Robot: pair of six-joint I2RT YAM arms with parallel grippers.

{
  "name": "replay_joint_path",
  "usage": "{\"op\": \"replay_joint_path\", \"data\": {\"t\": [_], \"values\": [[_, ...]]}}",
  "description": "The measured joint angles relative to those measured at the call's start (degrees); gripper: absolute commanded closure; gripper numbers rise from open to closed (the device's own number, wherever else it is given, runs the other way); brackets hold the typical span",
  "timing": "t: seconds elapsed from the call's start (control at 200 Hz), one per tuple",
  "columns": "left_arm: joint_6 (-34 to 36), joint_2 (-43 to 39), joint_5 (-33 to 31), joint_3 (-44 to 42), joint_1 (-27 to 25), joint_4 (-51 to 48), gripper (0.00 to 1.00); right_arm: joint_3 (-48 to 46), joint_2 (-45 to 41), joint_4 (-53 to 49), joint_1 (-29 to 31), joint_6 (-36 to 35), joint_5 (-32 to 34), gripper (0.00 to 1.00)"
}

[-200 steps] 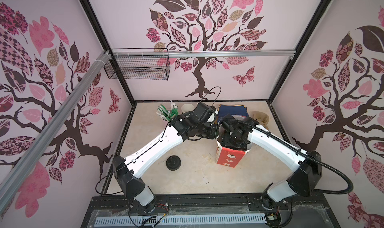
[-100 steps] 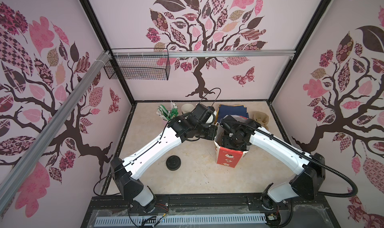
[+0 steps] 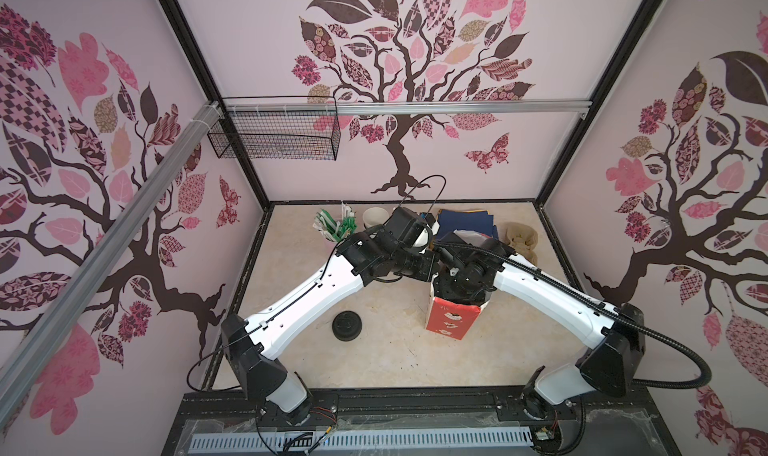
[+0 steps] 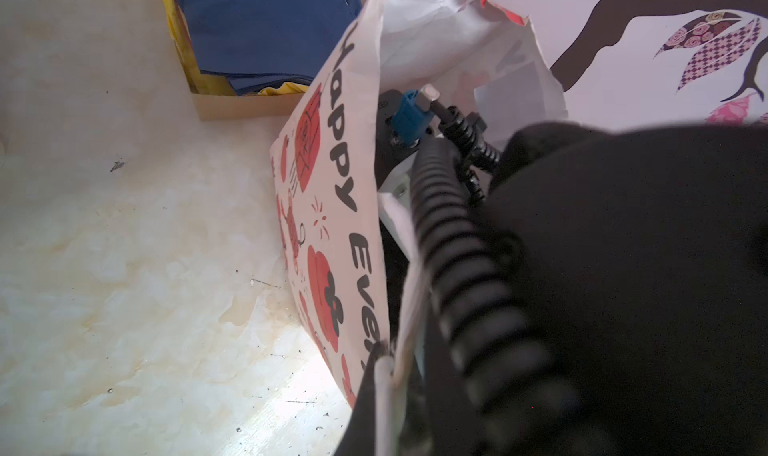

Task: Pack the takeout coffee
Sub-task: 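Raise the right gripper from the bag while the left gripper releases the handle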

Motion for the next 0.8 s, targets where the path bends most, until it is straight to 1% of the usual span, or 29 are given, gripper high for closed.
{"op": "replay_joint_path", "data": {"t": [0.25,0.42,0.635,0.8], "values": [[1.8,-0.2,-3.7,0.0,-0.2,-2.4,1.00,1.0,-0.2,-3.2,0.0,2.0,6.4,0.19],[3.1,-1.0,-5.6,-0.2,-0.2,-4.0,1.00,1.8,-1.3,-3.3,0.0,2.6,8.9,0.21],[4.0,-1.3,-6.2,-0.2,-0.3,-4.5,1.00,1.8,-6.0,0.9,0.0,1.7,8.2,0.24],[4.3,-1.3,-6.2,-0.4,-0.5,-4.5,1.00,2.4,-6.0,2.0,0.4,1.3,6.0,0.25]]}}
